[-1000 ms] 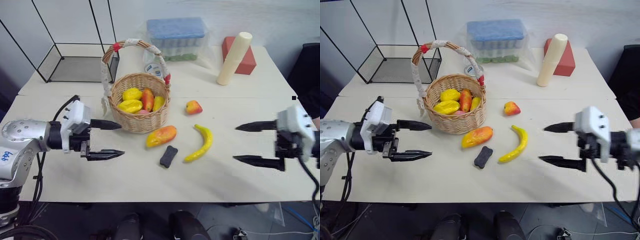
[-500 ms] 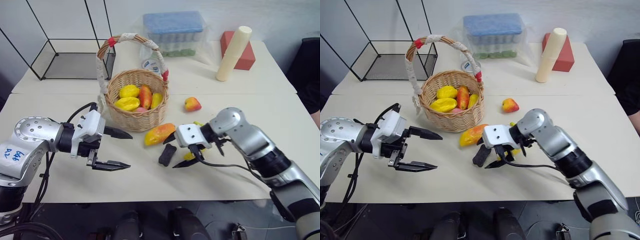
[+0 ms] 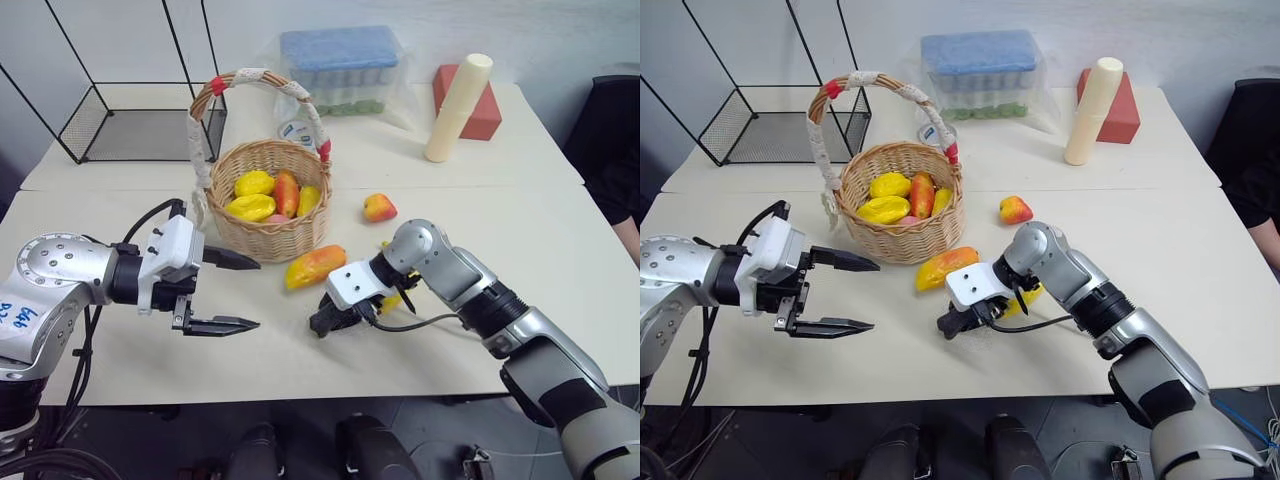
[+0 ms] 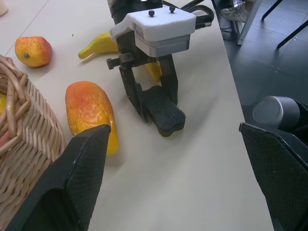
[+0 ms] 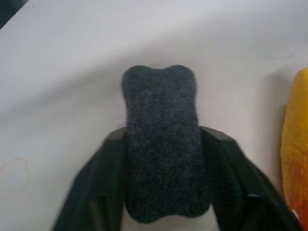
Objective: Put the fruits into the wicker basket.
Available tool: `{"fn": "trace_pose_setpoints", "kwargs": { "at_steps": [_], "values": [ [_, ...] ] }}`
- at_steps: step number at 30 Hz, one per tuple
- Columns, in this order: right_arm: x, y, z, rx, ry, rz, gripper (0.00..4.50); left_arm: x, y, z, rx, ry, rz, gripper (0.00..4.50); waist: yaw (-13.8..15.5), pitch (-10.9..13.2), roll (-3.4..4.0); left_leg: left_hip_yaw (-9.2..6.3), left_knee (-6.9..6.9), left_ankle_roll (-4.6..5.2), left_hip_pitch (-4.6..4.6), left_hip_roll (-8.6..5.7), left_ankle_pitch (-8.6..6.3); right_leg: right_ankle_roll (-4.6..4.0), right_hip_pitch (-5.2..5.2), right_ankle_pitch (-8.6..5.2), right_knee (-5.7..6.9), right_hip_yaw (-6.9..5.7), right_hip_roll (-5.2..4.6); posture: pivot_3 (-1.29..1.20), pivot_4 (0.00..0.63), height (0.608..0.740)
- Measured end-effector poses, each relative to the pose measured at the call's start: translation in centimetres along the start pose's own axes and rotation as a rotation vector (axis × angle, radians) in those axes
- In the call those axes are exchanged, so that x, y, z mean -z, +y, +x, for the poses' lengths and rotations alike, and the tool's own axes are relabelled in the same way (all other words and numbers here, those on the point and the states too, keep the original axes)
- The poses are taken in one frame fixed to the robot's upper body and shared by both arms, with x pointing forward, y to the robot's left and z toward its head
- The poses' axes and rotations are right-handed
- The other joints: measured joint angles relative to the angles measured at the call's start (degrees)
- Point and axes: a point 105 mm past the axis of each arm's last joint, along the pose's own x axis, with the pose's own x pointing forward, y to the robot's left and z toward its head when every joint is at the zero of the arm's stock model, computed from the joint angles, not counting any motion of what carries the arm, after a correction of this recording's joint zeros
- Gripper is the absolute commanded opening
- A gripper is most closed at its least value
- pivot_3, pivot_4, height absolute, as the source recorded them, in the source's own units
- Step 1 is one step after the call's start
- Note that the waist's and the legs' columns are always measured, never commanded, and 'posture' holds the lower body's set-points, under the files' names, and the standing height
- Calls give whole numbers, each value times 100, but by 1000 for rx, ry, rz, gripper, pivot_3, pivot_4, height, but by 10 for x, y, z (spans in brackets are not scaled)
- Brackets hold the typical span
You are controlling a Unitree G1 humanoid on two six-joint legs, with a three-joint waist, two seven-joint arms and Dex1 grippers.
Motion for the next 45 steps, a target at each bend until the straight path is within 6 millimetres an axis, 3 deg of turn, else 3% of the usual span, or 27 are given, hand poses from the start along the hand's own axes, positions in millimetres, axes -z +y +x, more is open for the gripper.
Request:
{"fn": "trace_pose_setpoints", "kwargs": {
  "at_steps": [3,6,8,10,14,17,21,24,30,33,34,37,40,43,45],
  "values": [
    [-16,8,-6,25,-109,42,1121,-5,3,3,0,-25,15,4500,15,0,1,-2,-2,0,-4,0,-1,0,0,0,5,-2,-1,0,150,740],
    [-42,11,-32,105,-229,77,1121,-11,6,8,6,-66,31,4500,57,1,1,-5,0,1,-7,-4,-1,0,1,0,5,-4,-6,0,150,740],
    [-49,16,-66,217,-260,146,1121,-14,9,13,7,-98,29,4500,114,0,0,-7,2,4,-7,-6,-3,0,3,0,2,-7,-10,0,150,740],
    [-43,25,-101,348,-254,247,1121,-16,10,18,10,-121,26,4500,187,0,-1,-10,0,6,-7,-8,-5,0,7,0,-17,-9,-11,0,150,740],
    [-14,60,-158,610,-182,494,1121,-22,12,31,24,-174,29,4500,276,0,-1,-7,-7,7,-10,-8,-5,0,12,0,-33,-7,-7,0,150,740],
    [24,104,-193,820,-57,705,1121,-30,12,37,46,-211,42,4500,336,-1,-2,-6,-12,4,-10,-6,-3,1,17,0,-45,-2,6,0,150,740],
    [64,152,-205,1008,24,920,1121,-35,17,42,69,-242,48,4500,290,-2,-2,10,-8,0,-3,-3,4,6,21,3,-42,18,19,0,150,740],
    [84,178,-195,1057,38,1031,1121,-35,20,46,91,-242,62,4500,240,-3,-1,14,-11,-7,6,-1,12,9,22,4,-41,25,26,0,150,740],
    [107,193,-189,1160,40,1119,3067,-36,28,51,115,-237,81,4500,223,-4,2,15,-13,-9,8,-3,15,10,22,4,-38,26,25,0,150,740],
    [108,194,-191,1188,48,1119,4071,-34,28,53,125,-219,86,4500,235,-4,3,15,-14,-10,9,-3,15,10,22,4,-38,26,25,0,150,740],
    [106,193,-192,1190,36,1113,4440,-31,29,54,122,-206,79,4500,238,-4,3,15,-14,-10,9,-3,15,10,22,4,-38,27,25,0,150,740],
    [80,180,-207,1188,-22,1033,4440,-15,38,52,66,-97,54,4500,234,-3,15,16,-14,-9,10,-3,15,10,23,4,-36,28,25,0,150,740],
    [20,147,-221,1123,-197,836,4440,-3,52,56,-26,-24,38,4500,235,-3,15,11,-15,-9,12,0,14,10,26,4,-35,24,28,0,150,740],
    [-30,136,-203,938,-354,734,4440,5,51,66,-32,13,13,4500,303,-2,2,0,-17,-9,8,4,10,10,30,4,-46,17,32,0,150,740],
    [-46,134,-189,847,-418,728,4440,9,50,74,-28,26,6,4500,341,-2,2,0,-11,1,-4,-4,5,13,26,5,-47,17,22,0,150,740]
  ]
}}
